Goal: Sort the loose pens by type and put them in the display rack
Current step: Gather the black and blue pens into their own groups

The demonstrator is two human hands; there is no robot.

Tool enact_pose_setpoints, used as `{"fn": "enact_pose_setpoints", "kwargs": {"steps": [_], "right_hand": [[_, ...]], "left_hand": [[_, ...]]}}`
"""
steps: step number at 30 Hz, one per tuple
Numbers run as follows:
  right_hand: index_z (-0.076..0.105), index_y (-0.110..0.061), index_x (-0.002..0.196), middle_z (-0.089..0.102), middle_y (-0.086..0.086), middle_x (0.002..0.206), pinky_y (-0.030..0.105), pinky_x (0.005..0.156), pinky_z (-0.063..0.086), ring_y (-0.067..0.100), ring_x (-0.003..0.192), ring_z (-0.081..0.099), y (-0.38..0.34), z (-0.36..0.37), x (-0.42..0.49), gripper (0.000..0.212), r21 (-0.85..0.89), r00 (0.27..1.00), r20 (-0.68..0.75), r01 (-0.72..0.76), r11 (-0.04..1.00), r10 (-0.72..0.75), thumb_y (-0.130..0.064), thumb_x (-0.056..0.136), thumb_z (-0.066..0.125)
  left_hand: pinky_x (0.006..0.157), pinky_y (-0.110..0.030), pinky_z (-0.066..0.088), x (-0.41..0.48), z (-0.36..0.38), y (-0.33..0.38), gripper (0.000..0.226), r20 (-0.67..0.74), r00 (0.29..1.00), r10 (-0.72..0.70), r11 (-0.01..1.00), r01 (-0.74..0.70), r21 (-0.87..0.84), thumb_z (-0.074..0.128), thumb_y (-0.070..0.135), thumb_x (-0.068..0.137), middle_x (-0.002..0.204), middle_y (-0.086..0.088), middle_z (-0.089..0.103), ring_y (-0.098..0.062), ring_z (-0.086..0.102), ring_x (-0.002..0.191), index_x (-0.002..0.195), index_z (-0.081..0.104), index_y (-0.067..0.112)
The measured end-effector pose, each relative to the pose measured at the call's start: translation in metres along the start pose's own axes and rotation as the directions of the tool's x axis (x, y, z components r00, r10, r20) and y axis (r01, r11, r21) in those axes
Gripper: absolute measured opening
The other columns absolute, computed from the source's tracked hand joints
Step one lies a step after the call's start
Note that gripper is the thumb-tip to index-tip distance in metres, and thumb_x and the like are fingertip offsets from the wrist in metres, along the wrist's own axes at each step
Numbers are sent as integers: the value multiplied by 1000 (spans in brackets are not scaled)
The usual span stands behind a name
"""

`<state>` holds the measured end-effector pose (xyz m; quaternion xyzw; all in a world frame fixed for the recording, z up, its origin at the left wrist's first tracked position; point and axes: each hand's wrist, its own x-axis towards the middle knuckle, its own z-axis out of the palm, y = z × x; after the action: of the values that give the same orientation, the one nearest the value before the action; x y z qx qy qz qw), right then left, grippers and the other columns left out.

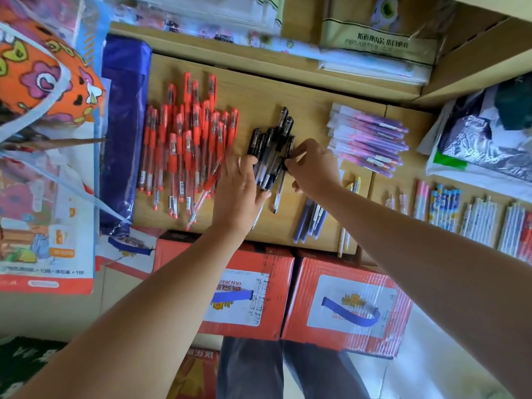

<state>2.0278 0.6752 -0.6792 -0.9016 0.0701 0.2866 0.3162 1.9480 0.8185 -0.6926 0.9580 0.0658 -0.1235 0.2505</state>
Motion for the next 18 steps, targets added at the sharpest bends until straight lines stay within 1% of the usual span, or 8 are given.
{"fn": "enact_pose_setpoints", "kwargs": {"steps": [2, 4, 6, 8, 11, 14, 16, 18], "right_hand": [[48, -13, 111, 66, 3, 84, 35, 60, 55, 19, 64, 65, 1, -3, -4, 30, -51, 995, -9, 100, 994, -100, -23, 89, 65], [42, -14, 118, 59, 0, 91, 29, 62, 47, 17, 74, 59, 0, -3, -7, 48, -108, 985, 4, 171, 979, -171, -26, 82, 73], [38, -14, 119, 58, 3, 98, 30, 67, 46, 20, 84, 58, 0, 3, -6, 58, -118, 984, 24, 179, 977, -177, -24, 77, 78], [36, -12, 119, 59, 6, 100, 35, 71, 51, 23, 86, 59, -2, 7, -3, 63, -116, 986, 13, 168, 979, -168, -21, 74, 80], [30, -11, 127, 55, 3, 95, 34, 70, 52, 22, 79, 58, -5, 3, 4, 71, -125, 989, -8, 142, 982, -144, -20, 76, 79], [19, -12, 141, 52, 3, 86, 35, 65, 55, 20, 66, 56, -8, -4, 15, 79, -124, 987, -21, 156, 980, -159, -16, 81, 71], [8, -15, 150, 51, 1, 80, 31, 53, 49, 18, 60, 53, -10, -9, 24, 89, -153, 983, -15, 180, 972, -184, -20, 83, 67], [2, -20, 153, 51, 0, 70, 24, 45, 39, 16, 55, 52, -15, -12, 32, 90, -208, 984, 16, 177, 962, -177, -27, 87, 62]], "left_hand": [[91, -35, 50, 1, 1, 5, 57, -17, 1000, -17, 1000, 17, 11, 72, 31, 82, 128, -20, 42, -30, 51, 111, 124, 44, 3], [86, -32, 52, 2, 0, 8, 54, -24, 999, -21, 1000, 22, 18, 68, 30, 86, 129, -20, 41, -28, 53, 104, 127, 43, 4], [83, -33, 53, 2, -2, 8, 55, -19, 1000, -5, 999, 6, 33, 67, 26, 87, 132, -21, 38, -29, 54, 105, 131, 41, 6], [87, -37, 53, 2, -3, 6, 59, -3, 1000, 5, 999, -5, 53, 67, 21, 86, 135, -23, 36, -32, 50, 114, 136, 39, 6], [95, -37, 50, 0, -3, 4, 61, 16, 1000, -3, 999, 2, 49, 66, 19, 87, 139, -25, 34, -34, 45, 122, 138, 37, 2], [95, -37, 50, 0, -4, 4, 61, 12, 1000, -4, 1000, 4, 29, 65, 17, 87, 138, -25, 35, -33, 45, 122, 138, 36, -1], [97, -36, 49, 2, -5, 5, 61, 27, 1000, -9, 1000, 9, 21, 62, 17, 88, 138, -25, 34, -33, 44, 122, 140, 35, -1], [95, -36, 50, 3, -6, 7, 59, 14, 1000, 22, 999, -22, 30, 62, 16, 88, 135, -23, 40, -32, 47, 119, 138, 38, -2]]}}
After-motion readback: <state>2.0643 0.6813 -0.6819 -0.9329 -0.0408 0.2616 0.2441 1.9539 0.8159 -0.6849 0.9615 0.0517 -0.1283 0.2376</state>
